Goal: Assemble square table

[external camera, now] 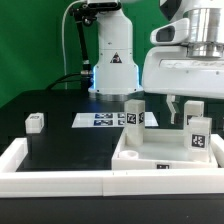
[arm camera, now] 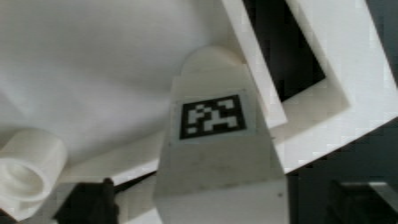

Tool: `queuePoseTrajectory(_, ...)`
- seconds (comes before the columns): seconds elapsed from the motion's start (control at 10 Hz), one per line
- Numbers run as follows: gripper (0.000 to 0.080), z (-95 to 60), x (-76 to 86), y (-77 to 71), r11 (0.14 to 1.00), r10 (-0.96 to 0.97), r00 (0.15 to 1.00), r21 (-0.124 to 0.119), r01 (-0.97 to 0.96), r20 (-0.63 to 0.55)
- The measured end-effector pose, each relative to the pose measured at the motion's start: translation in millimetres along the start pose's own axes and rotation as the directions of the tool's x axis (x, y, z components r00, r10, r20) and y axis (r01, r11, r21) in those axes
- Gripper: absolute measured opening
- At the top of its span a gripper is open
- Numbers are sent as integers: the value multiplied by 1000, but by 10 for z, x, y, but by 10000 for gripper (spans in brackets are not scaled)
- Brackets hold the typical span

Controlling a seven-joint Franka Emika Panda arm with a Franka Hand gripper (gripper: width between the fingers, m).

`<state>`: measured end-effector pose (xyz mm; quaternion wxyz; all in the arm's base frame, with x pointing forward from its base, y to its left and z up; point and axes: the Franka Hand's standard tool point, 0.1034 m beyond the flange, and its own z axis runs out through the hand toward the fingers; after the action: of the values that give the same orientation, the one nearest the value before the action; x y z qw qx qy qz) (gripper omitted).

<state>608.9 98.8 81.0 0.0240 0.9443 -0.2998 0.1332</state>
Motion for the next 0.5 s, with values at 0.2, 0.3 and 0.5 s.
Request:
queuePoseTrajectory(0.2, 637, -18, 0, -11, 1000, -31, 1000, 3, 31, 0)
queuePoseTrajectory(0.3, 647, -81, 3, -16, 997, -80, 997, 12, 80, -1)
queuePoseTrajectory(0.5, 649, -265, 33, 70, 991, -128, 992, 32, 128, 1)
